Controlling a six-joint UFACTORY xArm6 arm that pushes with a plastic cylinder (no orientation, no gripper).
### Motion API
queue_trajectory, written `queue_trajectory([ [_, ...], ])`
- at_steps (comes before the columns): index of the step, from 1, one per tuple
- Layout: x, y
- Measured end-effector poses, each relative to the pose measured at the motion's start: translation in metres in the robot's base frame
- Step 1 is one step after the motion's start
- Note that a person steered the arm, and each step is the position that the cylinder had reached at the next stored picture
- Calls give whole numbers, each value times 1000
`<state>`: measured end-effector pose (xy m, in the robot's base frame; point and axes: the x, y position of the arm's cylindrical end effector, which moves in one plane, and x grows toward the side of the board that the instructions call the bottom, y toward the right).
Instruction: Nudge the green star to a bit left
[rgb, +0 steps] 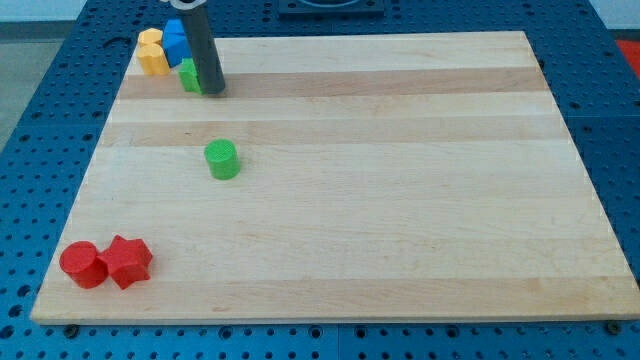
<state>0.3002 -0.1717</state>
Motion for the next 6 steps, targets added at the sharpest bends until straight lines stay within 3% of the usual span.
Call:
queue_trajectory([
  [1,0,3],
  [2,-1,44],
  [3,-21,57],
  [6,-26,-49],
])
